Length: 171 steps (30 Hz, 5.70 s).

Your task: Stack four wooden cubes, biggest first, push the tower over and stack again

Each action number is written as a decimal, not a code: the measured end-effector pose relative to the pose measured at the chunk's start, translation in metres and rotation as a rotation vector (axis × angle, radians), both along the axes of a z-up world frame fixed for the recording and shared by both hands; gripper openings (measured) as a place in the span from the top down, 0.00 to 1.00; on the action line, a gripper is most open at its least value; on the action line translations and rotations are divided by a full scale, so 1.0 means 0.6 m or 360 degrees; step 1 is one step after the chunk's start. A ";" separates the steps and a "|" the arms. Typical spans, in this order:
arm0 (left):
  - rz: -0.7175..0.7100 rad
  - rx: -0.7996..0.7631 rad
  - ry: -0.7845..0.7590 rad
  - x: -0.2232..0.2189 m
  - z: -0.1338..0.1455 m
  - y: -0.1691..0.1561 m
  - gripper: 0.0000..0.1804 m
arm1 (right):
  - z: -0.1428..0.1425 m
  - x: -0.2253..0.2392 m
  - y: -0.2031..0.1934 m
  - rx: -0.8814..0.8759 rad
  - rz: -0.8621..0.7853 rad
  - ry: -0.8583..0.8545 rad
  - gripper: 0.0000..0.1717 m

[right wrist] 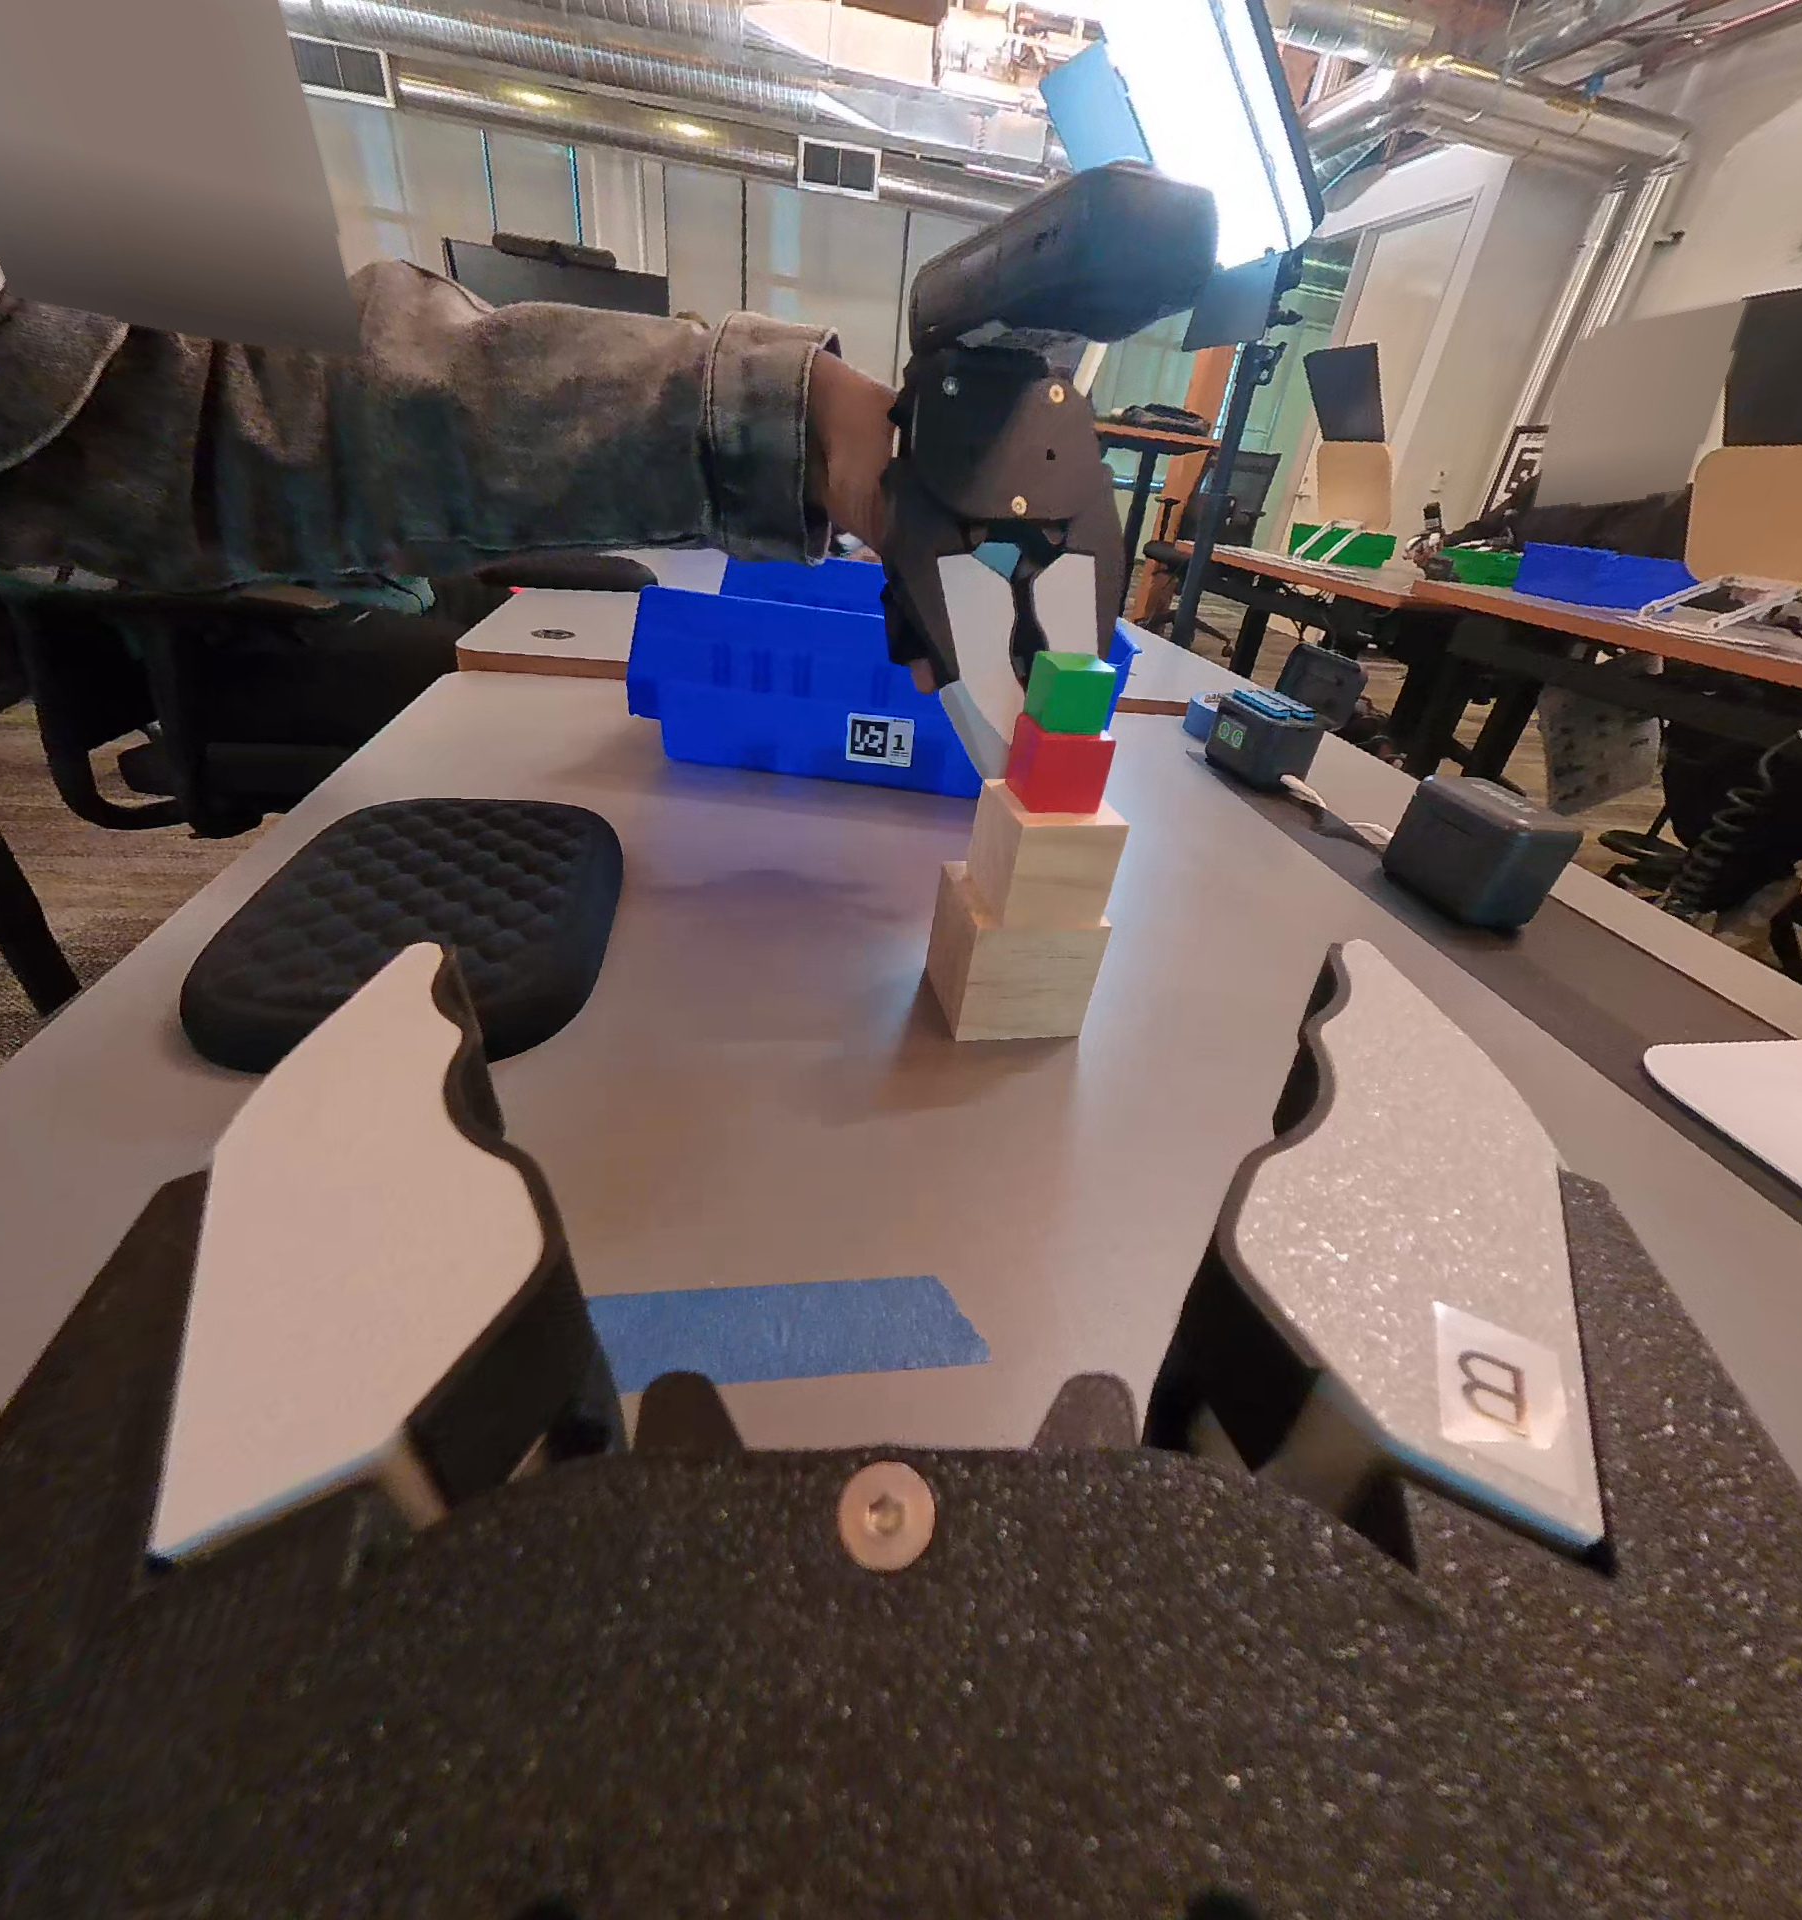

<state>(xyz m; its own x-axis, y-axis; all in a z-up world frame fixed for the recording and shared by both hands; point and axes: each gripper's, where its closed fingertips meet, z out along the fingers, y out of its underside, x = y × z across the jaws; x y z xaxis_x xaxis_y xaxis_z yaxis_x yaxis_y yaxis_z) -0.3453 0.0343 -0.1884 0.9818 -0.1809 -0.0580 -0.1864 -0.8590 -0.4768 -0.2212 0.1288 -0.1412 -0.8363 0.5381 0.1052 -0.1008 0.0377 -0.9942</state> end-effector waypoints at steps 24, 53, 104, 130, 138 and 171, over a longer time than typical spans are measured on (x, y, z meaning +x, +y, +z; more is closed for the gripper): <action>-0.0122 -0.0340 0.0066 0.023 0.001 0.004 0.41 | -0.005 0.001 -0.003 0.0017 0.0014 -0.0010 0.16; -0.0156 -0.0391 0.0084 0.008 -0.100 0.022 0.60 | -0.009 0.003 -0.004 0.0024 0.0028 -0.0029 0.15; 0.0197 0.2008 0.0236 0.214 0.155 0.116 0.21 | -0.158 0.151 0.491 0.1702 0.0035 -0.0963 0.59; 0.0304 0.1794 0.0202 0.188 0.119 0.124 0.23 | 0.049 0.089 0.268 0.0356 -0.0326 -0.0194 0.14; 0.0132 0.0371 0.0430 0.103 -0.017 0.103 0.46 | 0.085 0.124 0.165 -0.0125 -0.0266 0.0362 0.15; 0.0013 0.1691 -0.2177 0.328 0.184 0.184 0.75 | 0.113 0.092 -0.011 0.0895 -0.0190 0.0900 0.55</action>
